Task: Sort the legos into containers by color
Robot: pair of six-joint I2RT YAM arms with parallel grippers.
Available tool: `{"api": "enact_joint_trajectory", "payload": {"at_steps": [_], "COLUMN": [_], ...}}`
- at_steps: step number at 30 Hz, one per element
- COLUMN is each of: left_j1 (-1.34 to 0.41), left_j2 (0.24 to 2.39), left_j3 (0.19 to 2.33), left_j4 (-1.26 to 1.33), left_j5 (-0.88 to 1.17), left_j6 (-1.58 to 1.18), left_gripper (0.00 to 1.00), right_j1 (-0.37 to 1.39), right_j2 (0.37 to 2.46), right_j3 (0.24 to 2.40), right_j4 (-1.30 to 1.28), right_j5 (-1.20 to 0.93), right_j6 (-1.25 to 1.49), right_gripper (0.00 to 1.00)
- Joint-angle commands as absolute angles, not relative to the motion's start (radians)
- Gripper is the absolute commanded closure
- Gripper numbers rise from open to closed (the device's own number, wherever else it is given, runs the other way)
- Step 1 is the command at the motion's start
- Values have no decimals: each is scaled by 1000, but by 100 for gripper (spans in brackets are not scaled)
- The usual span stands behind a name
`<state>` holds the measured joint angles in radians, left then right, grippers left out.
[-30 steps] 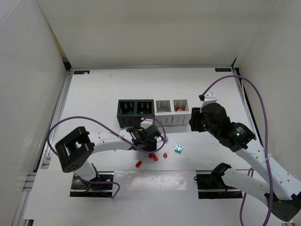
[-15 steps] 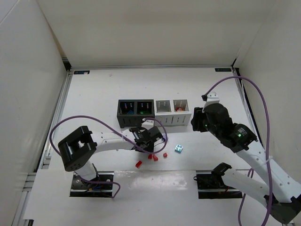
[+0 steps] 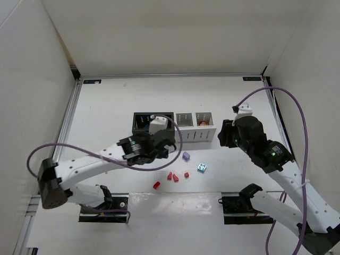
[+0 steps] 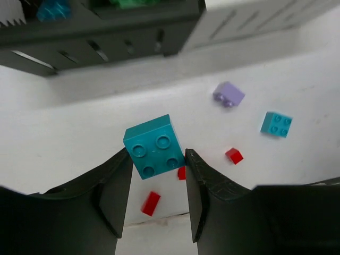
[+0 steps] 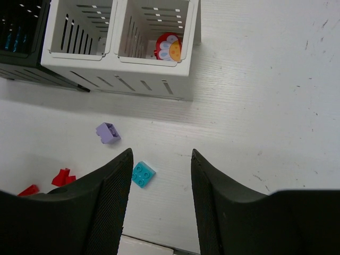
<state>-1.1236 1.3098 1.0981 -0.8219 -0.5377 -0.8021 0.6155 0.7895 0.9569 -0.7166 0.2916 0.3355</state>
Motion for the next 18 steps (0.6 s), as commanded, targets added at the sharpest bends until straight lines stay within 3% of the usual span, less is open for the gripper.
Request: {"api": "enact_joint_trajectory", "payload": {"at_steps": [1, 7, 11, 18], "left_j1": [-1037, -702, -603, -540], "left_j2": [1195, 1134, 1207, 1334], "left_j3": [1154, 1132, 1166, 1247], "left_j4": [-901, -735, -675, -696], "left_j5": [-631, -453, -322, -290], "left_j6": [-697, -534, -465, -420], "left_gripper": [47, 47, 47, 47], "right_j1": [583, 572, 571, 563], "right_j2": [773, 791, 825, 867], "right_j3": [936, 925, 942, 950], "right_j4": [-657, -623, -620, -620], "right_j5": [244, 230, 248, 265], "right_j6": [325, 321, 336, 351], "right_gripper": [49, 49, 49, 49]}}
